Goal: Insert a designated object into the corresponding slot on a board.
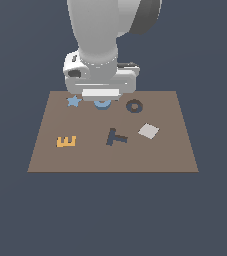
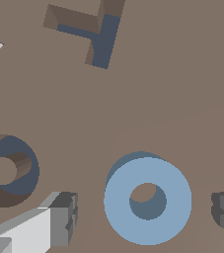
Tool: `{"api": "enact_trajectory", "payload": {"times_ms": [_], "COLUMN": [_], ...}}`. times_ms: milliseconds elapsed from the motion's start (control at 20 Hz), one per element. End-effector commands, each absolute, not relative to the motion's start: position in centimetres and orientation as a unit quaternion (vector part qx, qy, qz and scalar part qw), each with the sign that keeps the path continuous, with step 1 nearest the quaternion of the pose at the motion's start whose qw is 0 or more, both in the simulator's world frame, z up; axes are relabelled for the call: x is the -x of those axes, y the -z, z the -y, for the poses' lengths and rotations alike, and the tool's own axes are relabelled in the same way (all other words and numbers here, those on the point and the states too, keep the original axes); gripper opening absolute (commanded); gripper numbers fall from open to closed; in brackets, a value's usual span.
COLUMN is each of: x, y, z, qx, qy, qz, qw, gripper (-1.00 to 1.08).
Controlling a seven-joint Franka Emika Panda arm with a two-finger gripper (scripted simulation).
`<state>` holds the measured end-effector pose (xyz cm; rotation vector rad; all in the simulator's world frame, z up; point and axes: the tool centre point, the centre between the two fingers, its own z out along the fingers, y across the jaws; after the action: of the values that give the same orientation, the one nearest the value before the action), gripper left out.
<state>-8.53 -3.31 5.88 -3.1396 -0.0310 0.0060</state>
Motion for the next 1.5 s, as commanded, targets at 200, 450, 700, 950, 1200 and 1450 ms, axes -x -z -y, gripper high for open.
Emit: {"api": "enact_trajectory", "payload": {"times_ms": [200, 450, 700, 950, 1200, 1450], "x": [9.0, 9.0, 9.0, 9.0, 9.0, 9.1], "y": [-5.0, -4.7, -3.3, -3.0, -3.0, -3.1], "z": [3.8, 3.7, 3.8, 3.8, 3.8, 3.8], "qx": [1.000, 1.000, 1.000, 1.000, 1.000, 1.000], "qy": [0.000, -0.001, 0.000, 0.000, 0.000, 0.000], "qz": [0.011, 0.011, 0.011, 0.011, 0.011, 0.011], "qw": [0.000, 0.000, 0.000, 0.000, 0.000, 0.000], "gripper": [1.00, 1.00, 1.00, -1.00, -1.00, -1.00]}}
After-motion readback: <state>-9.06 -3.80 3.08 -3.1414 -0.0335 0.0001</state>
